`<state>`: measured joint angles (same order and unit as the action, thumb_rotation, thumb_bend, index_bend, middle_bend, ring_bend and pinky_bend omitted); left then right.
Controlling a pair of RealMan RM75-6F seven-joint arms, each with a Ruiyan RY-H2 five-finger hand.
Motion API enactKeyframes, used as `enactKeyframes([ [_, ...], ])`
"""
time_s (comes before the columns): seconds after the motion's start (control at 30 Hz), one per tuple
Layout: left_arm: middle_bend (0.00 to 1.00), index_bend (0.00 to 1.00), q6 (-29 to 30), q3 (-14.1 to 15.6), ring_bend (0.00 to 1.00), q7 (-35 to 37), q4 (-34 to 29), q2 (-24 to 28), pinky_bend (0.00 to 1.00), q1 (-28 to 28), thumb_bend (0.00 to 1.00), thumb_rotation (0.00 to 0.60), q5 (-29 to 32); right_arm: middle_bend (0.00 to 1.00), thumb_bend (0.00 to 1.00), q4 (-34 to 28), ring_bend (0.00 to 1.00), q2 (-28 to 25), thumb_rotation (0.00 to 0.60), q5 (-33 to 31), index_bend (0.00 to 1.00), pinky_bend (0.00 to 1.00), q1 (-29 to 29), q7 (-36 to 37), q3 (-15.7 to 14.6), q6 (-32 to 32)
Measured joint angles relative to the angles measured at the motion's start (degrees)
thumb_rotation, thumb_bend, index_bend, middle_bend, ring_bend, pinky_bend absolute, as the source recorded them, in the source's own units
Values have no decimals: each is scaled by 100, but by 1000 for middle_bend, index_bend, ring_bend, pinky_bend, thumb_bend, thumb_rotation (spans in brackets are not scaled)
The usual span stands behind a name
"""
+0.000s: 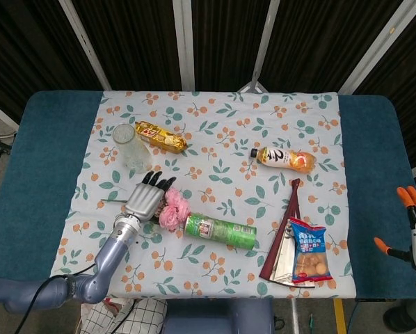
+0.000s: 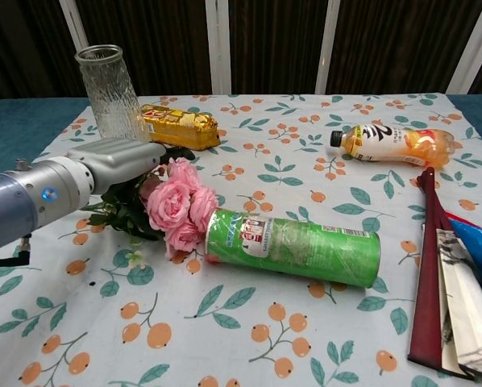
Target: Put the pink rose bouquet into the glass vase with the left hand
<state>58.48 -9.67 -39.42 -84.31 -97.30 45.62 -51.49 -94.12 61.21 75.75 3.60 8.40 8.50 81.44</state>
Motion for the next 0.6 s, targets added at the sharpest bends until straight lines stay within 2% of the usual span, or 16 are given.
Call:
enactKeyframes([
  [0.27, 518, 382, 296, 48, 265, -320, 517, -377, 155, 118, 386, 600, -144, 0, 155, 35, 0, 26, 600, -46, 107, 0, -33, 140, 50, 56],
  [0.47, 550, 414, 492, 26, 276, -237, 617, -453, 162, 123, 394, 600, -429, 0, 155, 39, 0, 59, 600, -47, 107, 0, -47, 164, 64, 92],
  [0.6, 553, 419, 630, -68, 276, 107, 407, -379, 171, 96, 395, 600, -684, 0, 156, 44, 0, 72, 600, -73, 107, 0, -38, 178, 69, 57],
])
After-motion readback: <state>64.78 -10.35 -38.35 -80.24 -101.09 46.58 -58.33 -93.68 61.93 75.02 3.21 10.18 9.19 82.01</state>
